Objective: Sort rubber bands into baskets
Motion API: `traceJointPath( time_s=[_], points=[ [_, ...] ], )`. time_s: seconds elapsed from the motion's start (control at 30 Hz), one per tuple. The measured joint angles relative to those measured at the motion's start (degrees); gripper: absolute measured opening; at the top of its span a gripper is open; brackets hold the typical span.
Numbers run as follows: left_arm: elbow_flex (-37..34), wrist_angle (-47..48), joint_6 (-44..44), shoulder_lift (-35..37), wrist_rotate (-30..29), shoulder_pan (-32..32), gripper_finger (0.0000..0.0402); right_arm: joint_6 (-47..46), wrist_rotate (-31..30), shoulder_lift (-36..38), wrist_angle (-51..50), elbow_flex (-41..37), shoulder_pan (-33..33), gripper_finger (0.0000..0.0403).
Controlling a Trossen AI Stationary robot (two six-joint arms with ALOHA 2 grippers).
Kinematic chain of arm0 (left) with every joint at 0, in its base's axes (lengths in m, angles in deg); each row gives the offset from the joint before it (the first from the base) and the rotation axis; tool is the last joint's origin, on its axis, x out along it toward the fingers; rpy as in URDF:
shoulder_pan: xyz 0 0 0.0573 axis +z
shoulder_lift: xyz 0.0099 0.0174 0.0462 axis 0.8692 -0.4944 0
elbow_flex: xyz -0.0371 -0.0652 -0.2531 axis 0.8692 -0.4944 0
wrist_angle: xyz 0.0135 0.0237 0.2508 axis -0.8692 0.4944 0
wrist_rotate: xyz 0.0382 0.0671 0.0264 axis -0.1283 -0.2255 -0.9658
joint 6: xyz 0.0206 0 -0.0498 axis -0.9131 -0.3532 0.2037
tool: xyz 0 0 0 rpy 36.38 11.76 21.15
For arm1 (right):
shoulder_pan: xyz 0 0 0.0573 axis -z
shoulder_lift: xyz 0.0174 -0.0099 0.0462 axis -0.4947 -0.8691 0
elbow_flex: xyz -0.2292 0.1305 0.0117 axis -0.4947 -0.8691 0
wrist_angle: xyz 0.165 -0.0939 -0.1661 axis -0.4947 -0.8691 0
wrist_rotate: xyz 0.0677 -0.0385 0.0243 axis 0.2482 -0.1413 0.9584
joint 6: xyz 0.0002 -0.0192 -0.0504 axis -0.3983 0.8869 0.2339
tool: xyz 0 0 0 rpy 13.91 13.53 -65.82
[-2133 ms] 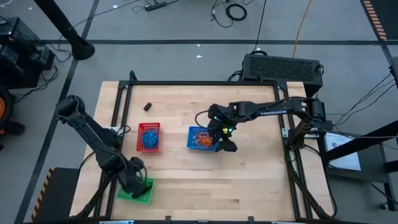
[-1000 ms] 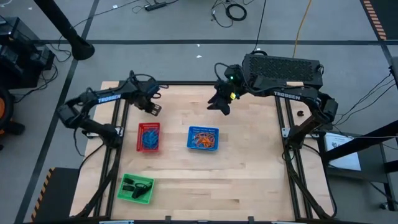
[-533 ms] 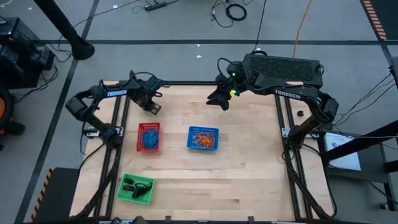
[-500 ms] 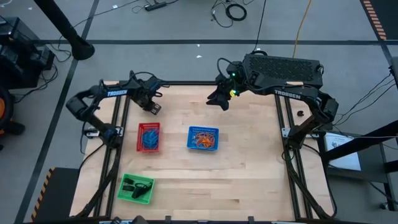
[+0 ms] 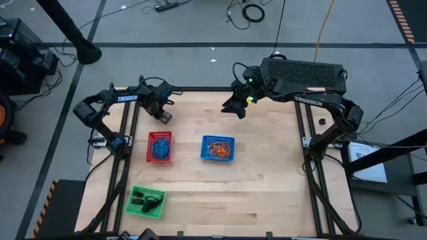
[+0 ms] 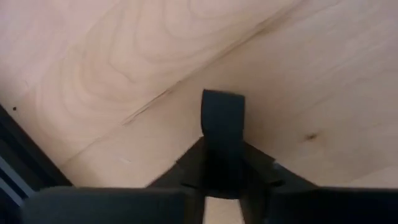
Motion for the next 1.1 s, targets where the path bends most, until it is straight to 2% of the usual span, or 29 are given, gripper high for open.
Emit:
traceJointPath(
  time_s=[0.07,0.13,0.33,0.57,0.7,0.83,0.97,1.1],
  points=[
    [-0.01,0.03,-1.06,0.0,0.51,-0.02,0.0031,0.0,0.0,0.0,-0.2,0.0,0.0,0.0199],
    [-0.02,0.15,-1.04,-0.02,0.58,-0.02,0.0011,0.0,0.0,0.0,-0.4,0.0,-0.03,0.0199],
    [-0.15,1.17,0.96,2.64,0.24,-1.03,0.0007,0.0,0.85,0.0,-2.16,0.0,-0.23,0.0199],
    [-0.15,2.6,6.91,11.91,-0.52,-5.09,0.0004,3.64,0.72,0.0,-9.55,0.0,-1.71,0.0199],
    [-0.13,2.89,13.81,17.57,4.58,-8.94,0.0004,5.27,0.58,0.0,-11.09,0.0,-3.41,0.0199],
    [-0.13,5.65,20.52,22.79,12.94,-16.19,0.0003,6.02,0.57,0.0,-12.86,0.0,-5.66,0.0199],
    [-0.13,9.72,32.75,27.48,13.6,-27.59,0.0003,7.78,0.57,0.0,-16.92,0.0,-8.52,0.0199],
    [-0.13,10.77,48.68,30.66,13.35,-41.7,0.0003,9.39,0.57,0.0,-20.44,0.0,-12.25,0.0199]
  ],
)
